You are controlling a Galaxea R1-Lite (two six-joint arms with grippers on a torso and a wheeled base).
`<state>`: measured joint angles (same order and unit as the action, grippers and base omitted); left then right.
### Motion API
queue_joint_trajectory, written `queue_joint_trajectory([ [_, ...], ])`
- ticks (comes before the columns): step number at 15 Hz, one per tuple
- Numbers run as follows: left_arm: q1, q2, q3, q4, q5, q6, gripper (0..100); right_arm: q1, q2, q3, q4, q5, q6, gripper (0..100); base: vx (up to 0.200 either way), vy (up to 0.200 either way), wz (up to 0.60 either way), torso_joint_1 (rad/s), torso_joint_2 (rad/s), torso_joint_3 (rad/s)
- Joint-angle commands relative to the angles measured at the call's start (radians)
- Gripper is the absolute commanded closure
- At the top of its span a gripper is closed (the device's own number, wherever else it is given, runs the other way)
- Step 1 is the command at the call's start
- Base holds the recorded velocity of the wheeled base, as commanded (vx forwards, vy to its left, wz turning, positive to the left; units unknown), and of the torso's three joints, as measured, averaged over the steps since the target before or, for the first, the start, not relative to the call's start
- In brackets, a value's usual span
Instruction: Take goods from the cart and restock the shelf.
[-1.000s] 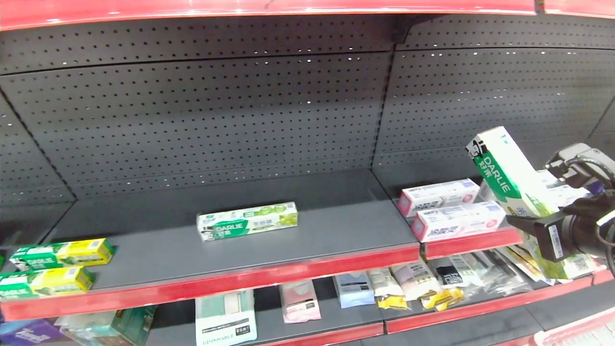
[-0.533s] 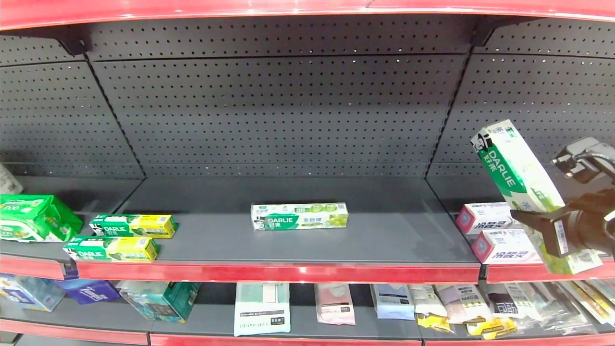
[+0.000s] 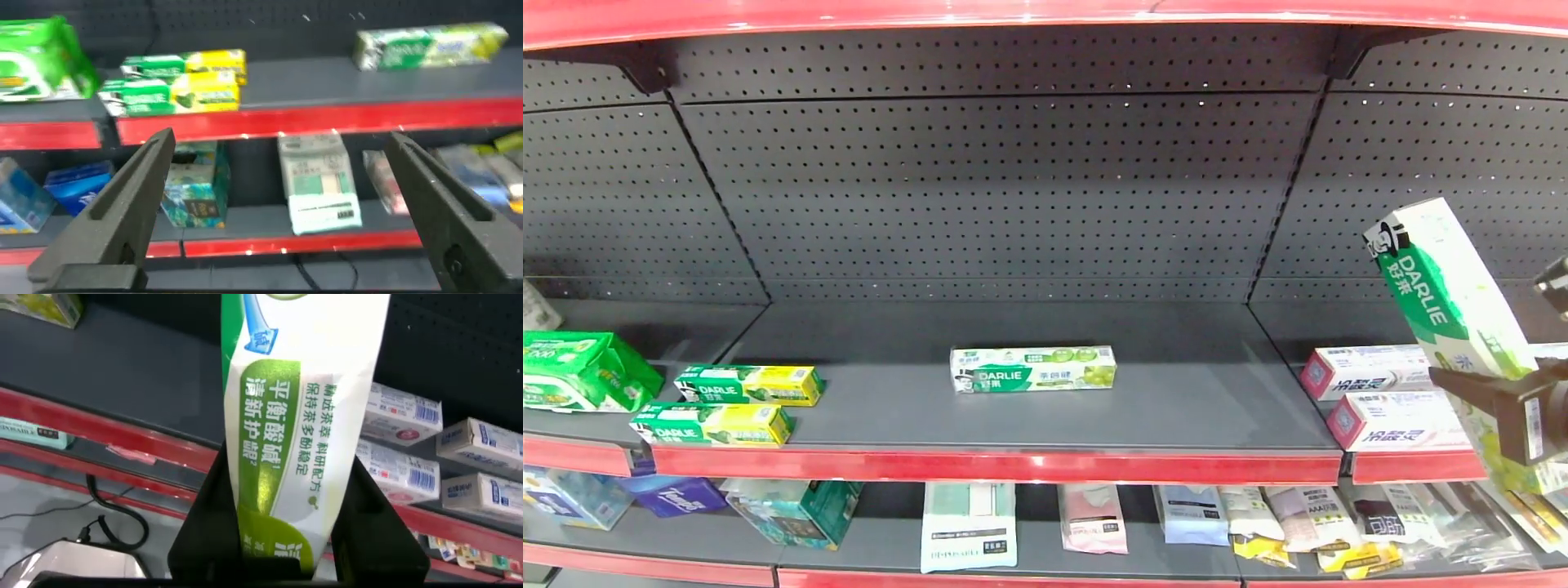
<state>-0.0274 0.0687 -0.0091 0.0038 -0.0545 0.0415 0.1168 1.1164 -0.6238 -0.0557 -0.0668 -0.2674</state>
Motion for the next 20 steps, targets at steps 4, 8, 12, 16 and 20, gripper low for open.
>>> queue_joint_trajectory([
  [4,-0.019,0.496,-0.371,-0.01,0.027,-0.146,0,-0.002,-0.058,0.027,-0.012,-0.001,0.034,100,0.0,0.0,0.0,0.0,0.0,0.0],
  [8,-0.025,0.927,-0.357,-0.283,0.05,-0.005,0,-0.034,-0.109,0.056,-0.015,-0.056,0.053,100,0.0,0.0,0.0,0.0,0.0,0.0],
  [12,-0.154,1.31,-0.362,-0.7,0.174,-0.022,0,-0.025,-0.148,0.092,-0.015,-0.054,0.053,100,0.0,0.0,0.0,0.0,0.0,0.0],
  [16,-0.31,1.511,-0.473,-0.731,0.203,-0.094,0,-0.023,-0.141,0.085,-0.015,-0.051,0.05,100,0.0,0.0,0.0,0.0,0.0,0.0],
  [20,-0.396,1.686,-0.673,-0.728,0.223,-0.152,0,-0.025,-0.135,0.079,-0.015,-0.025,0.048,100,0.0,0.0,0.0,0.0,0.0,0.0],
])
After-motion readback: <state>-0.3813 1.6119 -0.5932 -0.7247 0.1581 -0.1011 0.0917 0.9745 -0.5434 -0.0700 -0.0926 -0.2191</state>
